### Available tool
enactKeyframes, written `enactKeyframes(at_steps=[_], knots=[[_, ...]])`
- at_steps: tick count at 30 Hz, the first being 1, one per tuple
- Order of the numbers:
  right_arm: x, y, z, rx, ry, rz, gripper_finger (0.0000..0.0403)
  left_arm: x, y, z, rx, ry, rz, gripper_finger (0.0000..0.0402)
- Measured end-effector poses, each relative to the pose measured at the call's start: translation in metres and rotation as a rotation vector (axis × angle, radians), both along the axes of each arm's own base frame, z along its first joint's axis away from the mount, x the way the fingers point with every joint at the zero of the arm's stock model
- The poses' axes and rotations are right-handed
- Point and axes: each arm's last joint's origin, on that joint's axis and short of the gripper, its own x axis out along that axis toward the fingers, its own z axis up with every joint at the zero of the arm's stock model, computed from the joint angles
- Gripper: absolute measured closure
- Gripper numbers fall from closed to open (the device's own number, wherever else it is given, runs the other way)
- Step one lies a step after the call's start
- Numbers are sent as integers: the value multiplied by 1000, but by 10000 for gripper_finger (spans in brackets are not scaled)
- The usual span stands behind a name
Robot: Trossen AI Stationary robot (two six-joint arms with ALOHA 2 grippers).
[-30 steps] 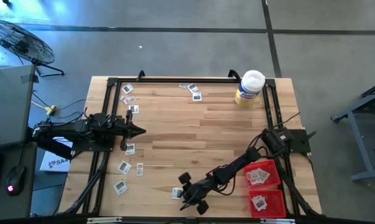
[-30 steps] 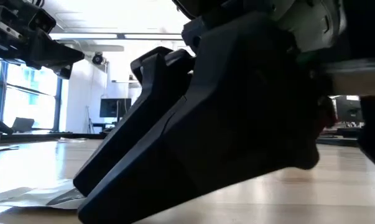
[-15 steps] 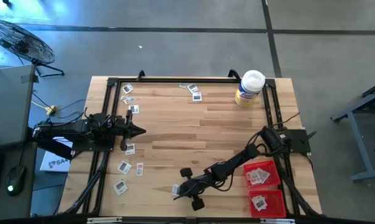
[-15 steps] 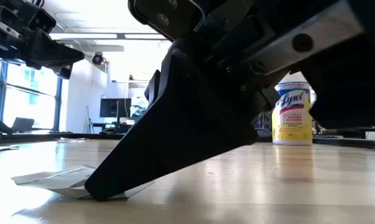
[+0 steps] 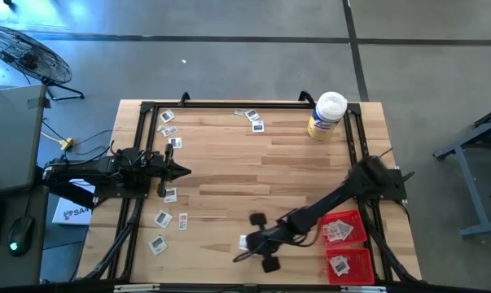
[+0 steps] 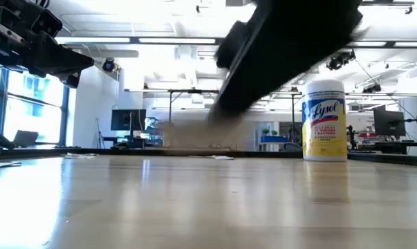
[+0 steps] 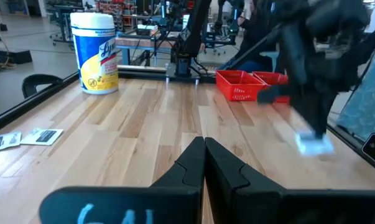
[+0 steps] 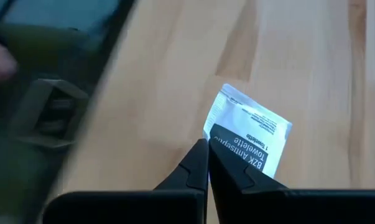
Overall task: Pick & Place First Aid Supplies
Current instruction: Put the white towelette pack into the bottom red bin
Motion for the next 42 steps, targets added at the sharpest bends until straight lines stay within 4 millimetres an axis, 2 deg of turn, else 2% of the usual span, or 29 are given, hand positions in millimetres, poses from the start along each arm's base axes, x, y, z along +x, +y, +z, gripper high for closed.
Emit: enactKeyframes(at_steps=[7, 11, 14, 17, 21, 28, 35, 42], knots=[[-70, 9, 66, 115, 234, -141, 402, 0, 0, 0, 0, 0, 0, 400], [-110, 13, 84, 173, 421, -265, 402, 0, 0, 0, 0, 0, 0, 400], [-136, 17, 91, 185, 551, -362, 402, 0, 0, 0, 0, 0, 0, 400], [-156, 23, 90, 181, 695, -453, 402, 0, 0, 0, 0, 0, 0, 400], [-172, 35, 90, 250, 824, -537, 403, 0, 0, 0, 0, 0, 0, 400], [-193, 53, 85, 266, 845, -658, 403, 0, 0, 0, 0, 0, 0, 400], [-204, 57, 51, 324, 952, -711, 403, 0, 0, 0, 0, 0, 0, 400], [-205, 49, 20, 366, 1007, -778, 402, 0, 0, 0, 0, 0, 0, 400]])
